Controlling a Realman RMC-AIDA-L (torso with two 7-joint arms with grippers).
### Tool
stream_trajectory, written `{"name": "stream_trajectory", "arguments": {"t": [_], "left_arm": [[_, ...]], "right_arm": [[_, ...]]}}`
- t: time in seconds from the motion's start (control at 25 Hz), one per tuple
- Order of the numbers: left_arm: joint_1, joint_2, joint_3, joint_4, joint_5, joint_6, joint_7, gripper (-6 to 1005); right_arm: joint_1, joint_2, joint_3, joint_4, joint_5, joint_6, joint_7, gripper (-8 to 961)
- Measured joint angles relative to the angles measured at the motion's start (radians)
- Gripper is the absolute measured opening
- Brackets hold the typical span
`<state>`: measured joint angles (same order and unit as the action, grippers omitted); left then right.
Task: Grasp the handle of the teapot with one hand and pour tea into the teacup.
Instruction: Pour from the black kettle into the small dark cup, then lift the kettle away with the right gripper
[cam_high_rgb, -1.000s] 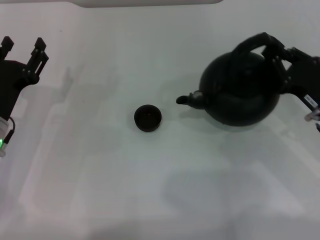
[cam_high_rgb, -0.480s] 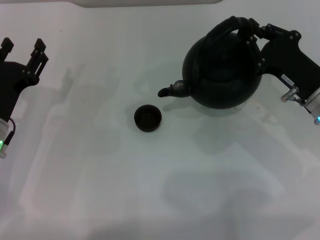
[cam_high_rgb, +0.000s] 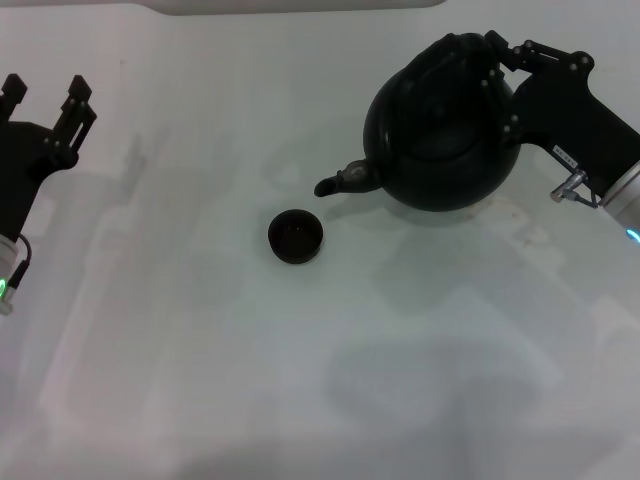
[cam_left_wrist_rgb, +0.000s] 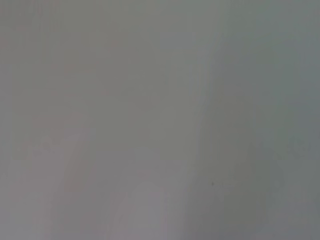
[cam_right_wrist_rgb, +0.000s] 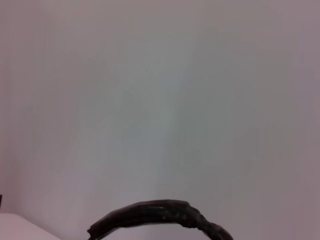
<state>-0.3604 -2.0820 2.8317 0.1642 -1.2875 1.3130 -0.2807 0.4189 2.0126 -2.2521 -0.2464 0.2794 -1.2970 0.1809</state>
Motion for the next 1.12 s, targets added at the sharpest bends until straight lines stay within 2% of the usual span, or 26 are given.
{"name": "stream_trajectory", "arguments": {"t": [1.12], "left_arm": [[-0.004,0.000,0.001,0.000,0.000,-0.005,-0.003,770]], "right_arm": [[0.008,0.001,-0.008,-0.045,-0.017,0.027,-0.179,138]]}}
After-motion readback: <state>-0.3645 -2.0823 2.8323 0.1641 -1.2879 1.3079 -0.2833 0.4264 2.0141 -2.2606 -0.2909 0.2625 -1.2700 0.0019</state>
